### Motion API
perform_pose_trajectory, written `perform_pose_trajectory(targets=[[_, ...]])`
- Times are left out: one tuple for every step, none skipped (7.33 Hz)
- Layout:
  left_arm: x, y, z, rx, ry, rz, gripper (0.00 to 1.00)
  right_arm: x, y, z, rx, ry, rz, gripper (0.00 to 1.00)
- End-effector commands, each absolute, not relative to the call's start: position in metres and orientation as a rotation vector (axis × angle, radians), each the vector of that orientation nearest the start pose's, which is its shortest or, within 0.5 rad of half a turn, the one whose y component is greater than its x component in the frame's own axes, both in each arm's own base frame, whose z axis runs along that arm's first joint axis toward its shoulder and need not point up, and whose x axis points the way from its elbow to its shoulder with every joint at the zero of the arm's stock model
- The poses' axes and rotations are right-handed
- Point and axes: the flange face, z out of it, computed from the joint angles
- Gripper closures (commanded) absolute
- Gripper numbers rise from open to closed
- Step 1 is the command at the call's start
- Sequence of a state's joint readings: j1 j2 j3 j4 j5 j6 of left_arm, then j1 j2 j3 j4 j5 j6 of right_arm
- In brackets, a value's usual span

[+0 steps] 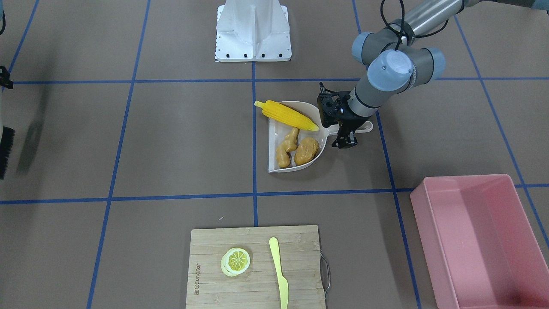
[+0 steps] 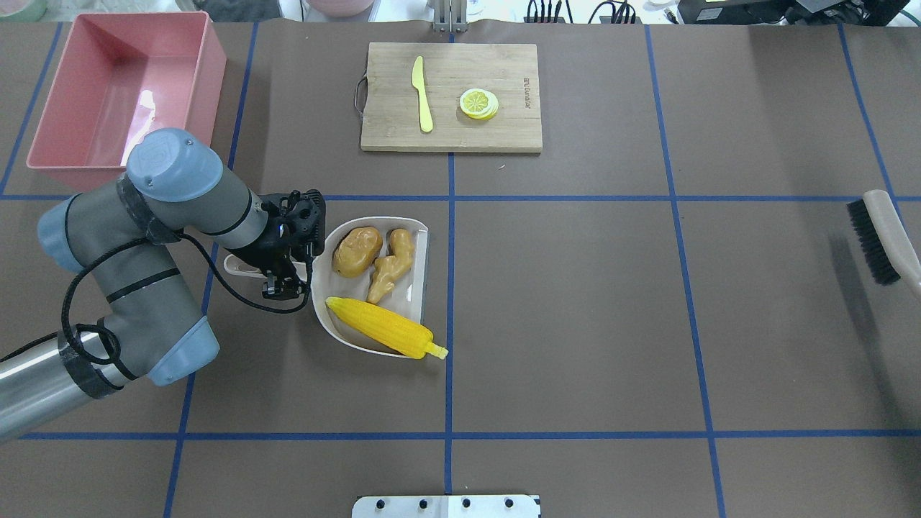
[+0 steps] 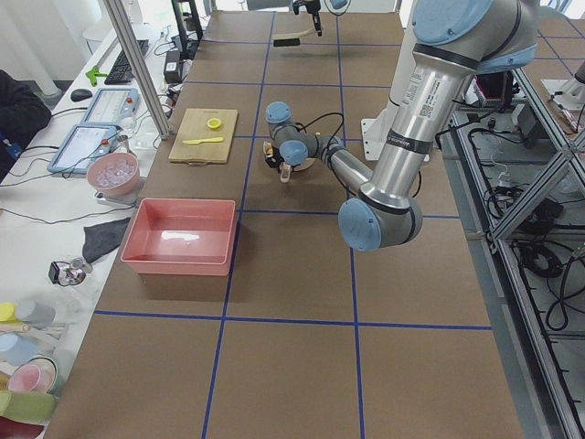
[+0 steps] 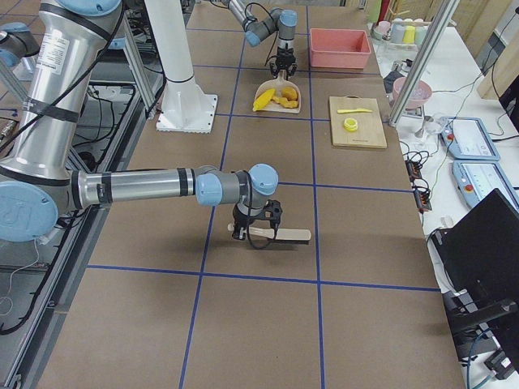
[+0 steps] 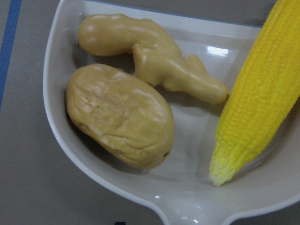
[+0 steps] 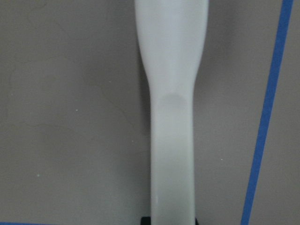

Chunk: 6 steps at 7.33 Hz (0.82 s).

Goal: Sweep and dump trash into bin

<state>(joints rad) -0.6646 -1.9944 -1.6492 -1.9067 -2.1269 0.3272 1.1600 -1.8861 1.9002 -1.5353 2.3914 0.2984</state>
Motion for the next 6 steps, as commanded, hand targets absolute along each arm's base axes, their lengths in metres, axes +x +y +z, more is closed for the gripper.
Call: perform_pose_trajectory(targets=[[0.462, -0.462, 0.343, 0.686, 0.802, 1.357, 0.41, -0.087, -0.350, 0.637, -0.225, -0.825, -0.113, 1.00], [0.463, -0.461, 0.342, 0.685, 0.803, 1.357, 0.41, -0.088, -0.346, 0.644, -0.251, -0.851, -0.109, 1.00], [0.463, -0.462, 0.341, 0.686, 0.803, 1.357, 0.41, -0.089, -0.345, 0.643, -0.256, -0.871, -0.118, 1.00], [0.464, -0.461, 0.339, 0.688, 0.805, 1.357, 0.41, -0.090, -0.345, 0.647, -0.257, -0.875, -0.133, 1.00], [0.465, -0.461, 0.338, 0.683, 0.809, 1.345, 0.41, -0.091, -0.344, 0.655, -0.265, -0.890, -0.147, 1.00], [0.466, -0.461, 0.336, 0.685, 0.810, 1.346, 0.41, -0.094, -0.346, 0.661, -0.282, -0.905, -0.149, 1.00]])
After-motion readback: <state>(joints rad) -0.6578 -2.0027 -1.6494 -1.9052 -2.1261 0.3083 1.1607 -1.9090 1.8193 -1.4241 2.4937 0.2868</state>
